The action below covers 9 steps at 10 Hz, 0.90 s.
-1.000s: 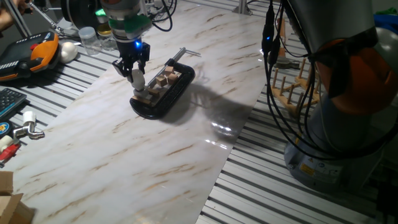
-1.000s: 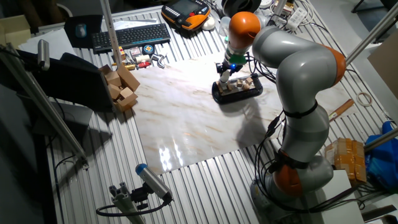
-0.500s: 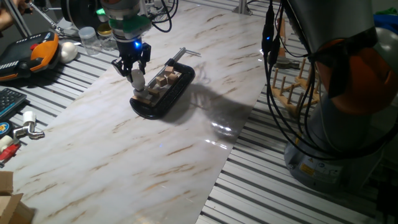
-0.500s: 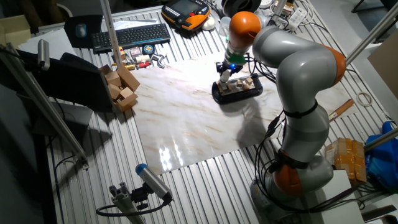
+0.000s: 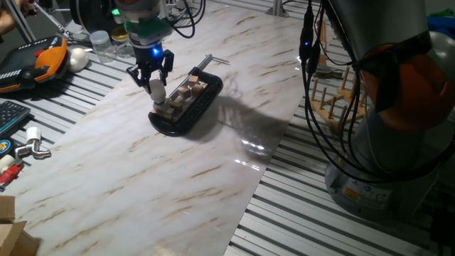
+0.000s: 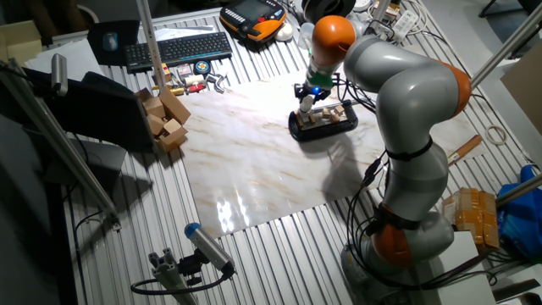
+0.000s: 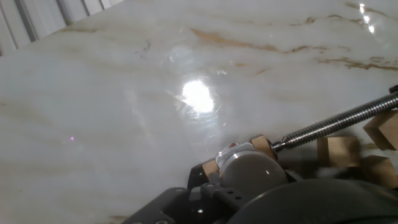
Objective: Install the light bulb by rotating it
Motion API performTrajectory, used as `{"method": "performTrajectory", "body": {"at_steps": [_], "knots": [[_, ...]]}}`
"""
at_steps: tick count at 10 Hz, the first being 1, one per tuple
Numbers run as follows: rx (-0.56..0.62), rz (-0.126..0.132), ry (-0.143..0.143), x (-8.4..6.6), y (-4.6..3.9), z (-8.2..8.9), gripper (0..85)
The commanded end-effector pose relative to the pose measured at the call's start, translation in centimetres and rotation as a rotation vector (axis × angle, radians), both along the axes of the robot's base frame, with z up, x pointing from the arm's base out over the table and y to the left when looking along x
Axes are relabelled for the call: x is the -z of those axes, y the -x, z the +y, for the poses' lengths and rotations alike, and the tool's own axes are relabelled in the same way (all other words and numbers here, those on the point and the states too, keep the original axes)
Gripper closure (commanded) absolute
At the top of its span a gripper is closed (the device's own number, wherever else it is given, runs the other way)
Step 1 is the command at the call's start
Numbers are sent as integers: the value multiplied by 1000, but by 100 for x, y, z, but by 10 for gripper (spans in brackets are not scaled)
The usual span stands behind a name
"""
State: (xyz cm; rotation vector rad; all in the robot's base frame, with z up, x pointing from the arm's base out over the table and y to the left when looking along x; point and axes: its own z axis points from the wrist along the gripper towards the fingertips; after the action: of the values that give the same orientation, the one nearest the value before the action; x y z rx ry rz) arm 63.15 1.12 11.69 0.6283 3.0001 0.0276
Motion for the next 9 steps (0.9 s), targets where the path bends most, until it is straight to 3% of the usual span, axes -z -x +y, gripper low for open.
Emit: {"method": "performTrajectory", "body": {"at_steps": [1,9], "knots": [[4,0,0,-2,-1,-2,850],[95,-21,15,-17,4,-3,850]]}}
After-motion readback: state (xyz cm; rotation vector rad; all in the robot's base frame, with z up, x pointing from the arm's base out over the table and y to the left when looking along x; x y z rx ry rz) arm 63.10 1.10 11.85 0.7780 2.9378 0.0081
